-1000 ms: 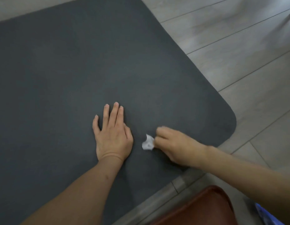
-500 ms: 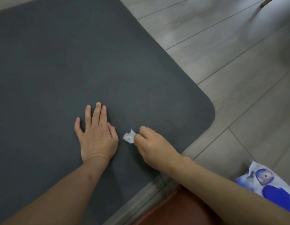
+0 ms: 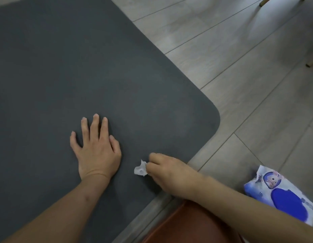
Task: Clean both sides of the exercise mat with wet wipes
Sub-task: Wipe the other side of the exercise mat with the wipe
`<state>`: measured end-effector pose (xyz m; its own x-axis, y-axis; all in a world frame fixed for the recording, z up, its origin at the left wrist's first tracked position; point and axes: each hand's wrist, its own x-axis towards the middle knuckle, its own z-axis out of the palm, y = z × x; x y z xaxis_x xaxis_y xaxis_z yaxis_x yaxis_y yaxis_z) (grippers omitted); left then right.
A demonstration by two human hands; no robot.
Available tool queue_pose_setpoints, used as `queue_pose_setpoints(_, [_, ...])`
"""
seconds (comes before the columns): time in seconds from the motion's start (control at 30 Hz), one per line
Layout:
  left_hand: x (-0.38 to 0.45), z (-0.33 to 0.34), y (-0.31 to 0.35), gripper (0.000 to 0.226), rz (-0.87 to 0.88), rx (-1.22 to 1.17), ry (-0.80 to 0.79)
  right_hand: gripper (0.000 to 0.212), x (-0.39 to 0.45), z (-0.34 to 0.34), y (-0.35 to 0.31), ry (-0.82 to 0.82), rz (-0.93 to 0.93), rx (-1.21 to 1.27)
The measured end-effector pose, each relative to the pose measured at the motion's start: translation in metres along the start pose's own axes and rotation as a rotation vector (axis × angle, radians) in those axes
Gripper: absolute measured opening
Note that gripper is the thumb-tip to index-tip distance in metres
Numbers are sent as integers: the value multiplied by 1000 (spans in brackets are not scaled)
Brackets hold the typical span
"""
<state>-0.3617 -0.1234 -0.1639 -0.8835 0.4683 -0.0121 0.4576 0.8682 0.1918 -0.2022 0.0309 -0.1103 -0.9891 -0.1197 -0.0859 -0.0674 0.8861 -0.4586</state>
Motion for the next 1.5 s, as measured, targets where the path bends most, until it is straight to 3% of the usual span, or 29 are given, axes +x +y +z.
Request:
queue_pose_setpoints(0.03, [-1, 0, -1, 62, 42, 5, -3, 12, -3, -3, 8, -25, -32, -31])
queue_pose_setpoints(0.1, [-2, 2, -1, 61, 155, 32, -5, 12, -3, -16, 53, 84, 92, -126])
queue_pose_setpoints(0.2, [-2, 2, -2, 61, 240, 68, -3, 13, -10, -55, 140, 354, 515, -297])
queue_pose_setpoints(0.3, [-2, 3, -2, 63, 251, 91, -6, 15, -24, -62, 154, 452, 854, -291])
queue_pose_setpoints(0.37, [-1, 3, -2, 64, 246, 96, -4, 13, -25, -45, 114, 379, 772, -195])
queue_pose_setpoints(0.47, [0, 3, -2, 65, 240, 83, -8, 14, -26, -22, 37, 72, 278, 102])
queue_pose_setpoints(0.5, [0, 3, -3, 65, 240, 83, -5, 13, -27, -21, 31, -19, 170, 80])
queue_pose_setpoints(0.53, [0, 3, -3, 65, 240, 83, -3, 15, -26, -26, 41, -1, 120, 22])
queue_pose_setpoints(0.6, [1, 3, -3, 66, 234, 77, 0, 15, -24, -38, 87, 143, 268, -117])
queue_pose_setpoints(0.67, [2, 4, -2, 66, 234, 62, 5, 10, -30, -56, 138, 299, 604, -243])
queue_pose_setpoints(0.77, [0, 3, -3, 66, 230, 56, 3, 11, -41, -59, 166, 423, 891, -252])
queue_pose_setpoints(0.8, [0, 3, -3, 66, 230, 54, 7, 10, -42, -53, 158, 434, 879, -237])
queue_pose_setpoints(0.87, [1, 3, -2, 66, 220, 50, 6, 10, -45, -42, 126, 390, 681, -131])
queue_pose_setpoints(0.93, [1, 2, -2, 65, 212, 47, 1, 13, -50, -30, 87, 190, 395, 41])
queue_pose_setpoints(1.0, [0, 2, -2, 65, 212, 41, 5, 16, -53, -26, 76, 51, 257, 46])
queue_pose_setpoints(1.07, [0, 3, -2, 66, 218, 33, 9, 16, -46, -35, 107, 137, 332, -77])
queue_pose_setpoints(1.17, [0, 3, -3, 66, 219, 27, 22, 14, -36, -62, 169, 349, 684, -212])
queue_pose_setpoints(1.23, [0, 4, -2, 66, 222, 15, 24, 16, -35, -70, 192, 417, 815, -247])
queue_pose_setpoints(1.4, [0, 4, -2, 65, 215, -11, 31, 12, -50, -52, 166, 427, 828, -215])
queue_pose_setpoints(1.5, [2, 1, -2, 63, 215, -18, -2, 12, -53, -44, 138, 295, 799, -146])
